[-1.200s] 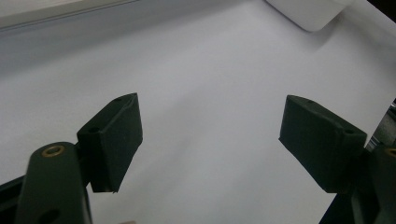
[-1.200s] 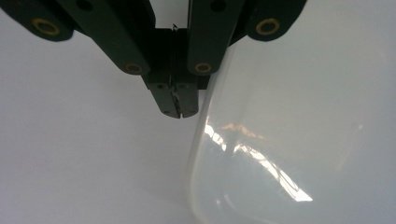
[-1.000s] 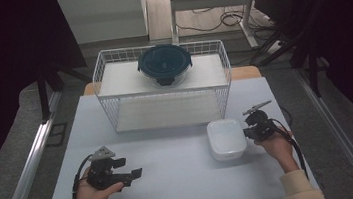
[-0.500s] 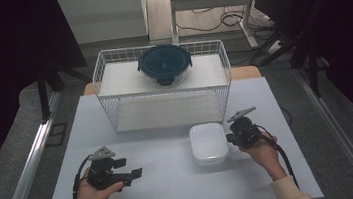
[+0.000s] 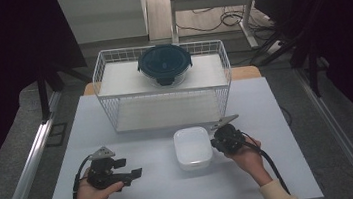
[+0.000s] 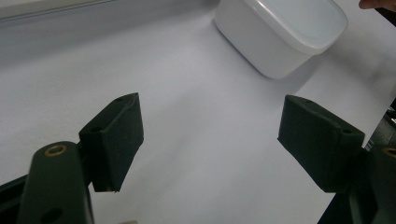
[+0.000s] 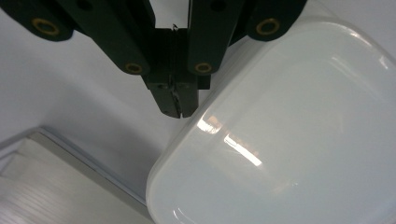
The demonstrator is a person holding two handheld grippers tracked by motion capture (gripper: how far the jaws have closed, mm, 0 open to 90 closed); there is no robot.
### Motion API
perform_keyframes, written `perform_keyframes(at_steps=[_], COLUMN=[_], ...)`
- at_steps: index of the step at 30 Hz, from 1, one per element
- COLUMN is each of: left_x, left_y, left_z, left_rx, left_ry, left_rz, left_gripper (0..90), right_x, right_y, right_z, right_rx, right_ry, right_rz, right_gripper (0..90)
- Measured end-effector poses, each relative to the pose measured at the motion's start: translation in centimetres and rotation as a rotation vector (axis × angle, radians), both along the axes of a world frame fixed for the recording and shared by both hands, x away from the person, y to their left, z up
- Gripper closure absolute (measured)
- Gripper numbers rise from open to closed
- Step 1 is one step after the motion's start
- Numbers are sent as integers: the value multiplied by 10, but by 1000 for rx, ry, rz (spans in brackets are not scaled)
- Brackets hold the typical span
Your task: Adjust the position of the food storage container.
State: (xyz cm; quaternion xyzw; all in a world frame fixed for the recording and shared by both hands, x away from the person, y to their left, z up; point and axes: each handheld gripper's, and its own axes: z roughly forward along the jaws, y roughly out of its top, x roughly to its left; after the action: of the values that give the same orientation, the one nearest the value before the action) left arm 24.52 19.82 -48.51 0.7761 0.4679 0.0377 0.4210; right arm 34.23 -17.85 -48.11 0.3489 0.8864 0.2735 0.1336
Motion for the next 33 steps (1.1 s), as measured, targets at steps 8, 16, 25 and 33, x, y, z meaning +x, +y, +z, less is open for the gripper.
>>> perform_keyframes(at_steps=[8,16,25,33], left_x=[0,1,1,1], left_y=[-1,0,-1,2], left_z=[0,-3,-3,-2], left_rx=[-1,0,-1,-10], left_ry=[2,10,11,7], left_rz=[-2,-3,-7,4], left_gripper=[213,214,214,215], right_x=[-8,-14,-17,-20], right_y=[20,35,42,39], right_z=[-3,-4,-8,-3], right_rx=[14,9,7,-12], right_ry=[15,8,-18,-48], right_rz=[61,92,98,79], right_gripper=[896,896,896,896])
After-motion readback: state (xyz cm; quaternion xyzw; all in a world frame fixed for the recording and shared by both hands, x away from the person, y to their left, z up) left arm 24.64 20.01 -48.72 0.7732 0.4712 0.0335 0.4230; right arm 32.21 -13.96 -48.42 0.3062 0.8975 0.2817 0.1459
